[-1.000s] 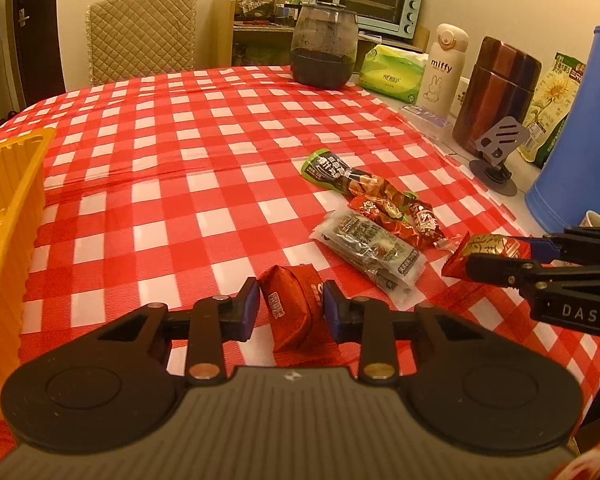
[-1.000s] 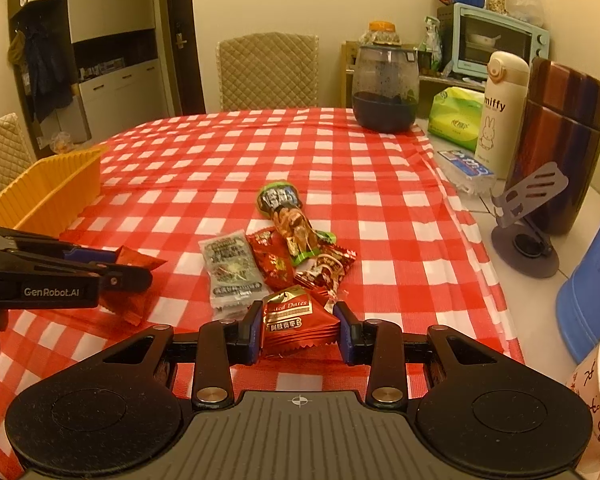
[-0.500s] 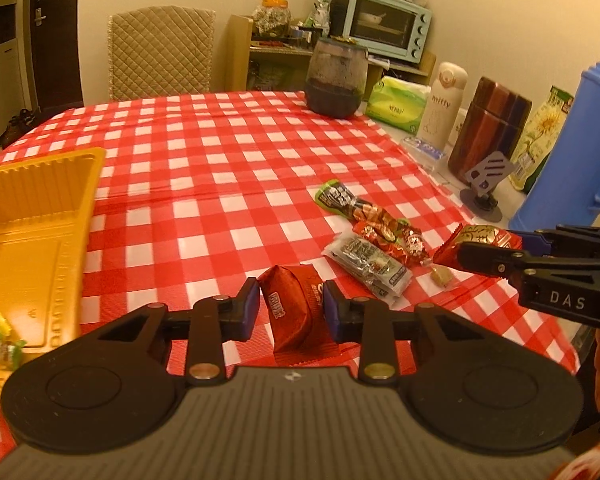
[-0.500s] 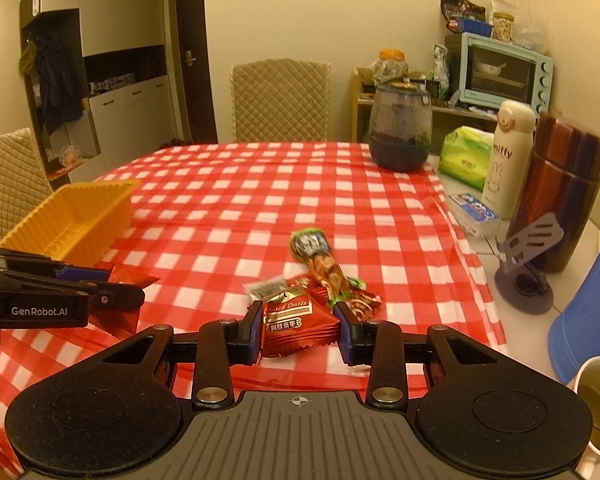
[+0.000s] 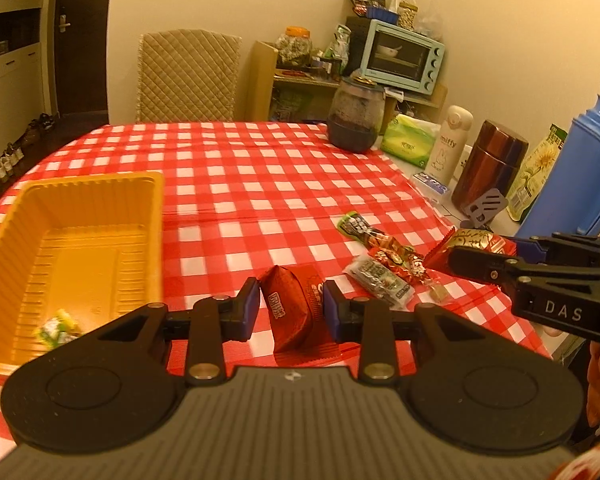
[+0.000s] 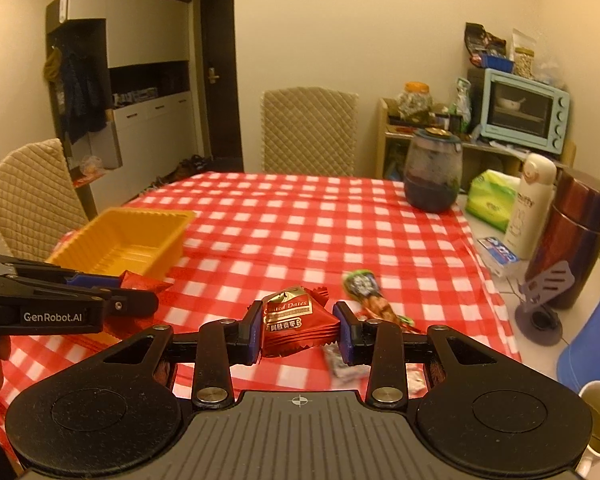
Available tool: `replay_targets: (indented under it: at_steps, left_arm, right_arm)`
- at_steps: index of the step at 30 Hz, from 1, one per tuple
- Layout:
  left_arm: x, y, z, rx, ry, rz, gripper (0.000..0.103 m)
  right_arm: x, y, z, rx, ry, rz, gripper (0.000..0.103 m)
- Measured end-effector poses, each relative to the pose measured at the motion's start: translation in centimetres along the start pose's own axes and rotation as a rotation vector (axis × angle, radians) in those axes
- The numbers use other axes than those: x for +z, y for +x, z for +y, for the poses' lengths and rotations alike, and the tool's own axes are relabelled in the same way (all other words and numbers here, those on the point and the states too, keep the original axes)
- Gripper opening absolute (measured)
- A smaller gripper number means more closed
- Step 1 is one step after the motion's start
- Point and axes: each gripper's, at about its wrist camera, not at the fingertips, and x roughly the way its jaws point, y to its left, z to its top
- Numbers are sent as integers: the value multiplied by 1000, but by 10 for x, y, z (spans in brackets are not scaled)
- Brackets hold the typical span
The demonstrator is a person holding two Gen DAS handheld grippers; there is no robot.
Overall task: Organize snacks
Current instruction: 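Carry the red packet with the right gripper over the orange tray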
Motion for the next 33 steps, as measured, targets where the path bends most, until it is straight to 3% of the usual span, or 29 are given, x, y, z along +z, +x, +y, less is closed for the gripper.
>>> replay_targets:
  at_steps: [18, 33]
  left_arm:
    - [-6, -55, 68, 111, -57, -11, 30]
    - [-9, -71, 128, 189, -69, 9, 30]
  right_arm:
    - [15, 15, 82, 115, -22, -10, 37]
    - [26, 53, 143, 198, -68, 27, 37]
